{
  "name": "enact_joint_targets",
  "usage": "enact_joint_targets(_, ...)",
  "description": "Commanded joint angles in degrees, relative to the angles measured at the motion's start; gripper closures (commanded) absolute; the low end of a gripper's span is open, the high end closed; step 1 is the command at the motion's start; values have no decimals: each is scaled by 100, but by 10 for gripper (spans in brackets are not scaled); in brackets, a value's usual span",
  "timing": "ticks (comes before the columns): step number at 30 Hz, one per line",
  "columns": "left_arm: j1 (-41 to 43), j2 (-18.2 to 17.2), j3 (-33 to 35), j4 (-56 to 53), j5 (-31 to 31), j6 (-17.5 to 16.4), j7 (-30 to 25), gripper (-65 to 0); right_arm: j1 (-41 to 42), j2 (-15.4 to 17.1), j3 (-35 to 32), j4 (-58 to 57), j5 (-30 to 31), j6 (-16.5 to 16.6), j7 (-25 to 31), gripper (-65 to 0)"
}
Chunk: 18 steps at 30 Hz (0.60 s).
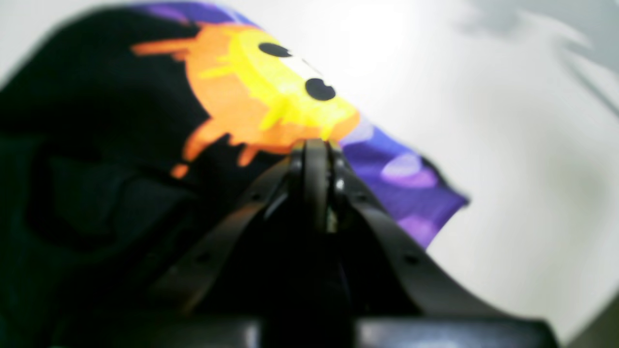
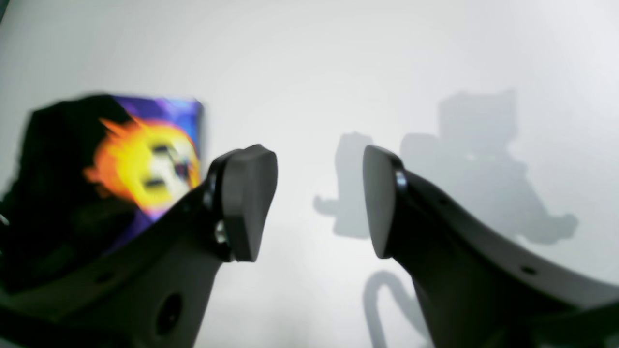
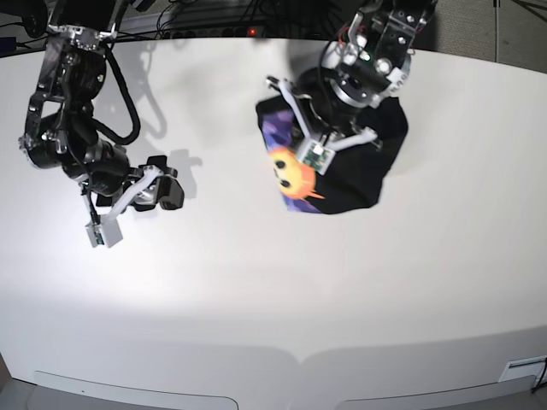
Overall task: Fold the T-shirt properly
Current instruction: 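Release the right gripper and adjust the bundle with the left gripper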
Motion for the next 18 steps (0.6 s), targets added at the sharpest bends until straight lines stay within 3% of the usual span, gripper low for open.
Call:
enact_joint_targets(1,-42,11,-103,155,28,17,-68,0,92,61,28,96,92,15,114,-325)
enact_joint_targets(7,-28,11,-883,396,22,-31,175,0,90,61,28,96,90,15,114,-325)
enact_joint_targets(18,348,9,-2638,647,22,-1016,238,0,92,28,28,96,98,15,116,-325)
